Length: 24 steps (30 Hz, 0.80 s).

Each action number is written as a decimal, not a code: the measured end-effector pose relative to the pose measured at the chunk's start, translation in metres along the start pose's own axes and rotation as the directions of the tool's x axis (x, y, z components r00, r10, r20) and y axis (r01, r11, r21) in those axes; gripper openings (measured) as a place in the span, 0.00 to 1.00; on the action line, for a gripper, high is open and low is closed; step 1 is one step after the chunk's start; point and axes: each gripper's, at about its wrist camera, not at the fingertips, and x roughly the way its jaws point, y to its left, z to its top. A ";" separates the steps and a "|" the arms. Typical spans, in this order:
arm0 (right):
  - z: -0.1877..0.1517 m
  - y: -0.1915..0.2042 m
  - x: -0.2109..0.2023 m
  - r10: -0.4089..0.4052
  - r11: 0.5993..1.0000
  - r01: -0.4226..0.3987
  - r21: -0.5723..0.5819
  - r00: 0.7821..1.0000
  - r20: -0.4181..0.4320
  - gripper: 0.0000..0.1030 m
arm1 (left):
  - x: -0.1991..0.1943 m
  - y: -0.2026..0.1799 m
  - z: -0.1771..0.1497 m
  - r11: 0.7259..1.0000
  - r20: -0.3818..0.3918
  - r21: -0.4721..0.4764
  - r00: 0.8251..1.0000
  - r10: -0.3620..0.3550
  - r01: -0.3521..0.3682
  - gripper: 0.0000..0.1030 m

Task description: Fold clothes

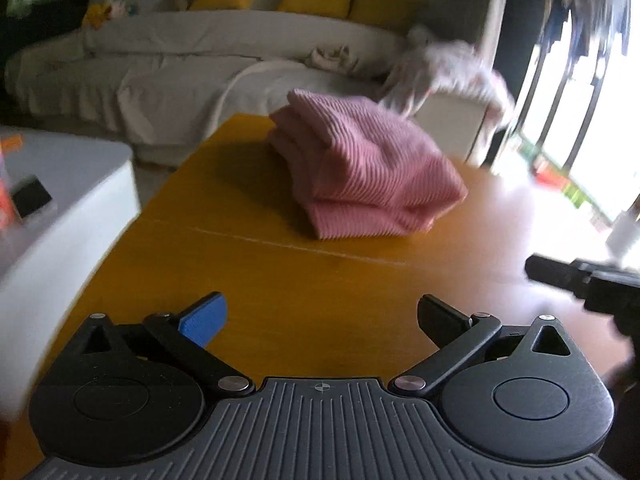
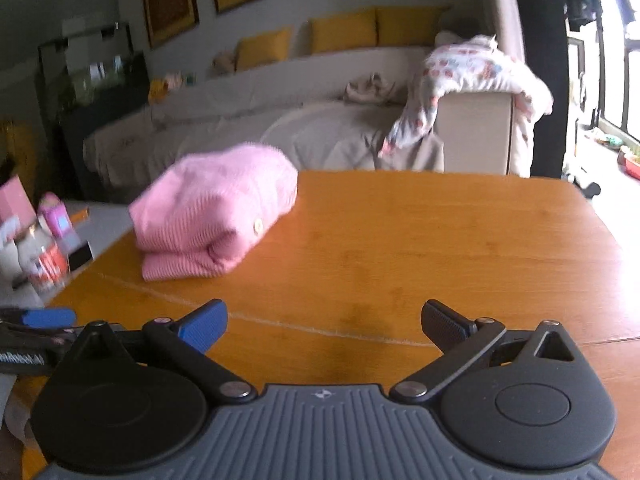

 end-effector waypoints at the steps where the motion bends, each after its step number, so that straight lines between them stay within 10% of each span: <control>1: 0.001 0.001 0.004 -0.005 1.000 0.005 -0.007 1.000 -0.025 1.00 | 0.001 -0.004 0.000 0.999 -0.010 0.024 1.000 0.021 -0.021 1.00; 24: 0.004 0.013 0.025 -0.061 0.991 0.042 -0.129 0.988 -0.145 1.00 | 0.016 -0.013 0.002 0.993 -0.032 0.076 0.995 0.098 -0.095 1.00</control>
